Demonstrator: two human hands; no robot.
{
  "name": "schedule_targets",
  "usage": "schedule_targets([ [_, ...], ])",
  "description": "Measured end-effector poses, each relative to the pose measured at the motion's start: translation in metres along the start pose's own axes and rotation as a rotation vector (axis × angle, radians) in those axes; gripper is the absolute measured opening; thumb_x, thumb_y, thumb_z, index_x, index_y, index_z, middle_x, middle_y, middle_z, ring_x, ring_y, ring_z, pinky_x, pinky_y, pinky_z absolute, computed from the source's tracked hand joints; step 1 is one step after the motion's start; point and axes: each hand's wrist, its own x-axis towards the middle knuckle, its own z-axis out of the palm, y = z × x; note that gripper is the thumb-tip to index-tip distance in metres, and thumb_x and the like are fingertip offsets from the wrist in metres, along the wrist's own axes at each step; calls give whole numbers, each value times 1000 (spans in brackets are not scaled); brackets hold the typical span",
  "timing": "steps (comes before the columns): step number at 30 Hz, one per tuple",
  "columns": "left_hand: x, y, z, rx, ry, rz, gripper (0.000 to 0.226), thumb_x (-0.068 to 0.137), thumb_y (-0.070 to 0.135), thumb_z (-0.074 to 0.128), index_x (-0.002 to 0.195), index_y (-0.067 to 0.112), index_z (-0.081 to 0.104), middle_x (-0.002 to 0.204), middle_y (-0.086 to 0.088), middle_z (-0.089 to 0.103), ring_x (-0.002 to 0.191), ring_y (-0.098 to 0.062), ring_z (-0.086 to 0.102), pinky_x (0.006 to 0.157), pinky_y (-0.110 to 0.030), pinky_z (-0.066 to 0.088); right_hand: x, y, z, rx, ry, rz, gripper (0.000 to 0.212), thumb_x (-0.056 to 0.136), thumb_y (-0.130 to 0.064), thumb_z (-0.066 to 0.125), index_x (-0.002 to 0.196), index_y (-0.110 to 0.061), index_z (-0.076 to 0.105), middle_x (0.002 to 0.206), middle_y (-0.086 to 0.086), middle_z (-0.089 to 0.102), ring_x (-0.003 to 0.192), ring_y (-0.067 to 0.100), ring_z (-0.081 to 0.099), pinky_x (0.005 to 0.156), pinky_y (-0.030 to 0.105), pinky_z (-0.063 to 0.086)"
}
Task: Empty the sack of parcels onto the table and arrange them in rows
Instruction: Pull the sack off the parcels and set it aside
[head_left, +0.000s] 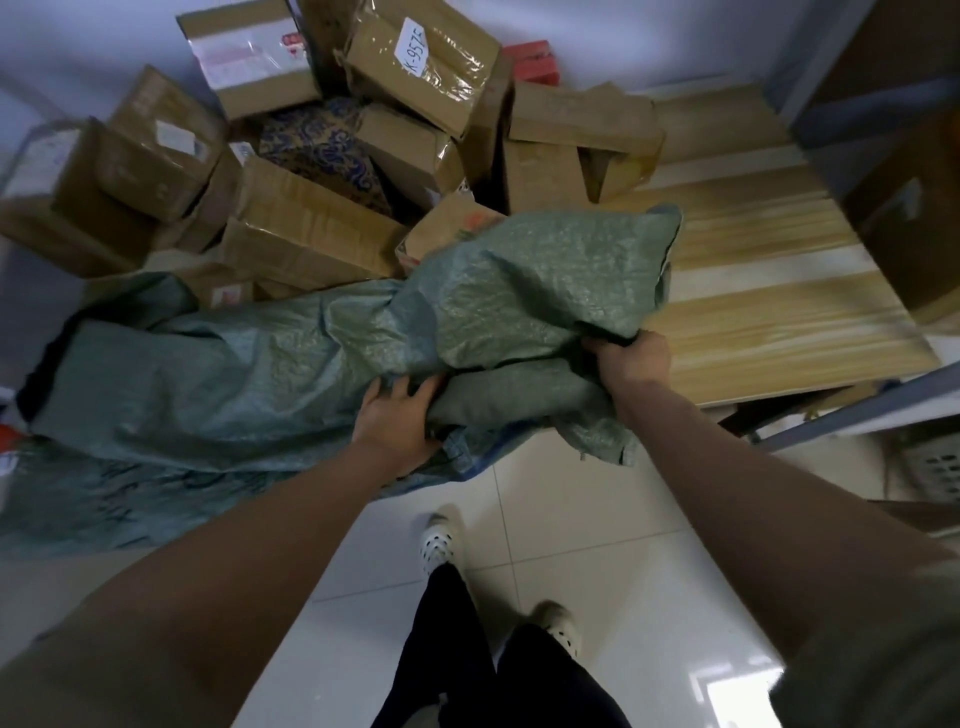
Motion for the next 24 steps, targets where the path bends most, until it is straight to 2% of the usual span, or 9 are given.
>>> schedule_targets([
  [3,-7,-5,-6,-309,-11,-65,96,74,51,76,149,20,25,149,-12,33,141,-29,29,120,-41,18,-15,-7,-4,-106,107,-186,50,74,-40,71,107,-2,70,116,18,62,111,38,58,95,52,50],
  [7,-20,-4,-23,-408,-11,-107,99,71,59,73,152,25,26,154,-7,15,142,-30,23,119,-38,20,-38,-33,-15,-132,203,-414,38,87,-23,69,118,-1,68,140,13,47,127,34,45,108,43,38],
  [10,-41,2,-40,-418,113,-135,97,64,63,61,150,31,33,148,-5,24,137,-28,28,113,-35,21,-63,-56,-18,-167,302,-505,40,86,-23,69,121,-5,65,147,9,42,133,31,38,107,46,34],
  [14,-72,-3,-55,-671,249,-260,79,78,45,66,150,28,37,143,-3,39,135,-22,36,110,-30,19,-93,-78,-9,-219,408,-577,37,81,-30,70,113,-12,68,149,3,42,135,30,37,105,46,30],
  [16,-84,-14,-61,-889,343,-354,70,83,39,67,147,23,43,139,-6,49,126,-20,49,113,-35,31,-105,-83,-2,-256,471,-667,33,76,-29,72,105,-13,71,147,5,45,133,31,41,104,46,32],
  [18,-96,-27,-69,-1047,426,-437,59,91,30,65,145,17,45,135,-7,55,114,-16,54,103,-31,42,-116,-84,8,-260,509,-777,31,70,-25,75,97,-11,71,144,9,49,130,33,46,102,48,34],
  [19,-101,-34,-73,-1097,450,-462,56,94,30,63,145,15,45,134,-6,55,110,-14,52,98,-28,42,-123,-84,13,-269,508,-826,29,68,-22,76,94,-10,70,144,10,49,129,33,46,102,48,35],
  [21,-110,-49,-79,-1175,488,-504,57,96,39,59,145,14,45,132,-2,53,111,-13,51,96,-27,39,-138,-83,24,-303,482,-933,25,67,-18,75,90,-9,67,146,12,47,130,33,45,105,49,34],
  [24,-121,-72,-86,-1279,560,-539,67,92,58,53,143,15,48,136,-4,56,121,-22,57,107,-41,42,-164,-80,50,-399,380,-1092,23,70,-15,72,90,-8,65,150,14,43,136,34,41,112,51,28],
])
